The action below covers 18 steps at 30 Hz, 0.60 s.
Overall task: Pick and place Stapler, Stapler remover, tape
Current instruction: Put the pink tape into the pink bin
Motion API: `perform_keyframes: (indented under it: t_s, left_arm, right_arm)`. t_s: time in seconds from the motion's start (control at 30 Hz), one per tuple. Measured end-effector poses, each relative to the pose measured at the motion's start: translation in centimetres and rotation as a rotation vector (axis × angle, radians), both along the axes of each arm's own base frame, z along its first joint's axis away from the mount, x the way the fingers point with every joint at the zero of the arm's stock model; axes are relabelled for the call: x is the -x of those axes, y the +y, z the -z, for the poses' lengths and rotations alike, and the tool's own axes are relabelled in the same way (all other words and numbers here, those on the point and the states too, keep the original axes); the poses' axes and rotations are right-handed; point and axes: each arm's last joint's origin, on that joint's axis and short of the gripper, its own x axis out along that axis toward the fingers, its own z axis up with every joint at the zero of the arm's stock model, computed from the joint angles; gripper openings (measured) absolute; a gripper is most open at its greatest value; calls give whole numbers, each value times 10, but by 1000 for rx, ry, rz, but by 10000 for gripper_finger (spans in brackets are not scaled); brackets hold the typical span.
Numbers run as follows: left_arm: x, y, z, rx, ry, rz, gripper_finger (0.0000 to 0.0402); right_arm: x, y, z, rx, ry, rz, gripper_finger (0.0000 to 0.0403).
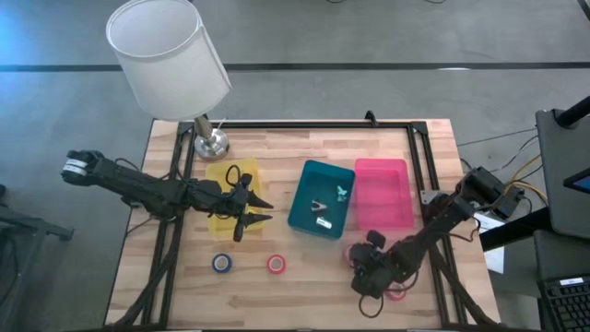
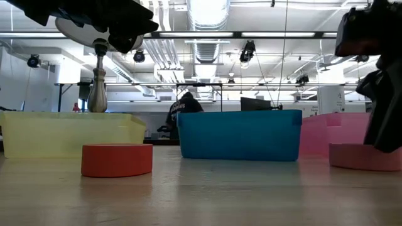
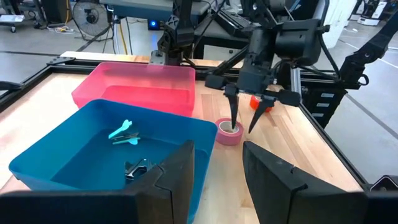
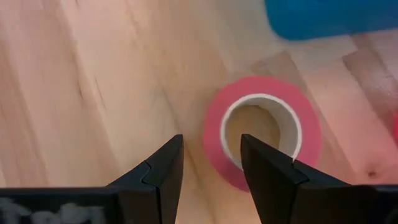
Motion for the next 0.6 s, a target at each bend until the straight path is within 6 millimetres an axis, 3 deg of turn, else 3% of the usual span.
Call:
perform_keyframes:
  t_s: [0.4,0.6]
  left_arm:
    - [0,0,0,0,1,0,140]
    - [0,0,0,1,1,0,140]
  right_arm:
    - [-3,-7,4,44,19,-59,145]
    - [-4,-10,7,-43,-23,107,125]
